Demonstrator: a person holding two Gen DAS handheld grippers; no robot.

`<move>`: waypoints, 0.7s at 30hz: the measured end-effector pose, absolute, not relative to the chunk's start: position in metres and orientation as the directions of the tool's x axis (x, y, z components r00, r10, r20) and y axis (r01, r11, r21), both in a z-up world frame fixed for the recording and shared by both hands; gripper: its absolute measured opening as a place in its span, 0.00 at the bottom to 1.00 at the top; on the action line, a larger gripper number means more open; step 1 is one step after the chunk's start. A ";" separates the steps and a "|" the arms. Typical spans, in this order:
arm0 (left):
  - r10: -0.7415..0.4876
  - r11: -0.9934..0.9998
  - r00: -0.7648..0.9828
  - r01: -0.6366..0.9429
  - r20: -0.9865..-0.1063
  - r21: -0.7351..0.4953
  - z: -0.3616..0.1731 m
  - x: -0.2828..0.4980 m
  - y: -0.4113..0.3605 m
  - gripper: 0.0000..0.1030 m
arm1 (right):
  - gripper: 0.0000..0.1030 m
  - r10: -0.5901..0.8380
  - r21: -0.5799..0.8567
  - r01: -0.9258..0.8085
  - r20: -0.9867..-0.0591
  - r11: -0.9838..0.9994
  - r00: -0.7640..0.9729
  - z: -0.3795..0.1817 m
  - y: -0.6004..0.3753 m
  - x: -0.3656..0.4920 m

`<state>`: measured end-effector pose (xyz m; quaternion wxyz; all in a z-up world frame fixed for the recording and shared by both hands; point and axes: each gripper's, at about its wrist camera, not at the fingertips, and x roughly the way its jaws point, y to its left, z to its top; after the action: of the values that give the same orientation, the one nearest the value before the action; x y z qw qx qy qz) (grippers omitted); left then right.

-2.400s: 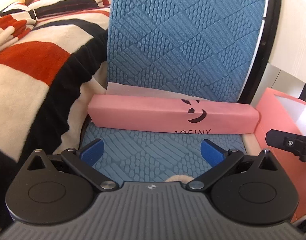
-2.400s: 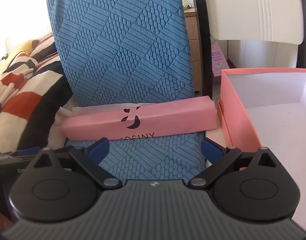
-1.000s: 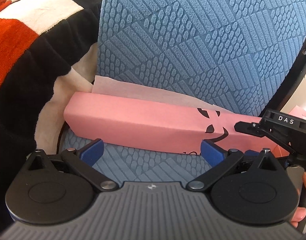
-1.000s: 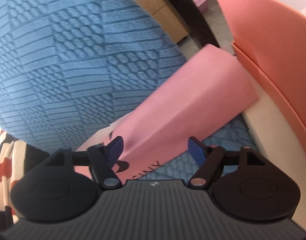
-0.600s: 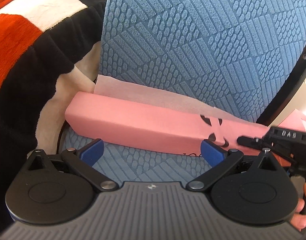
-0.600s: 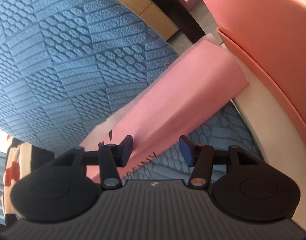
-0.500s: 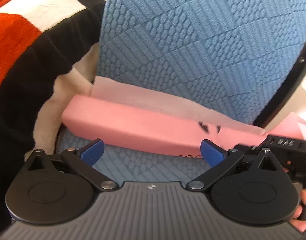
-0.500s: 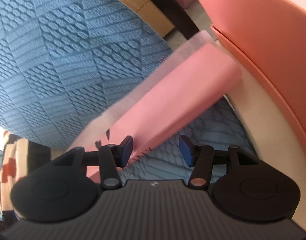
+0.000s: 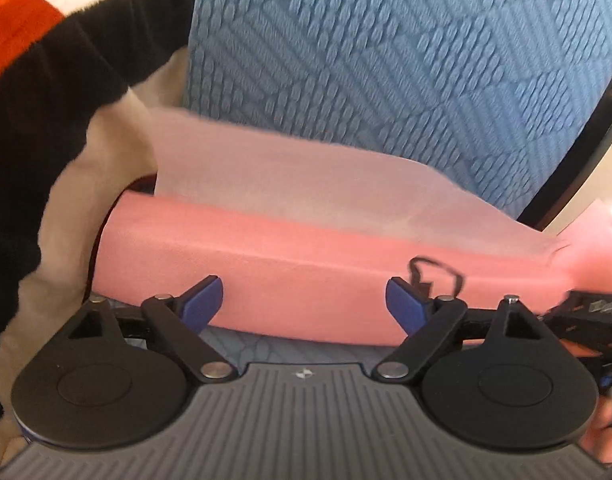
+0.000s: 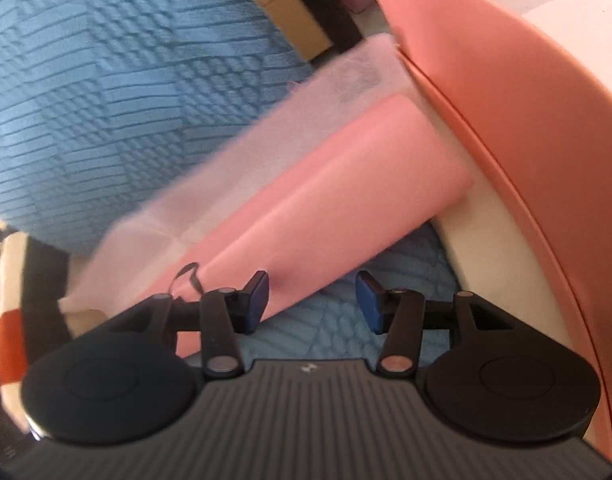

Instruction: Organize objects

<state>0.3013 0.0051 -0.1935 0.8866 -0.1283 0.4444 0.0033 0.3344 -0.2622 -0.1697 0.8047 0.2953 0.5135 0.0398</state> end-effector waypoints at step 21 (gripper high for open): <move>-0.072 0.975 0.535 -0.142 -0.842 -0.174 -0.210 0.306 0.004 0.87 | 0.50 0.363 0.371 -0.107 -0.739 0.922 0.568 -0.155 -0.219 0.355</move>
<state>0.3063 0.0039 -0.2096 0.8690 -0.1110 0.4818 0.0201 0.3550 -0.2188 -0.1547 0.8736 0.1438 0.4450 0.1347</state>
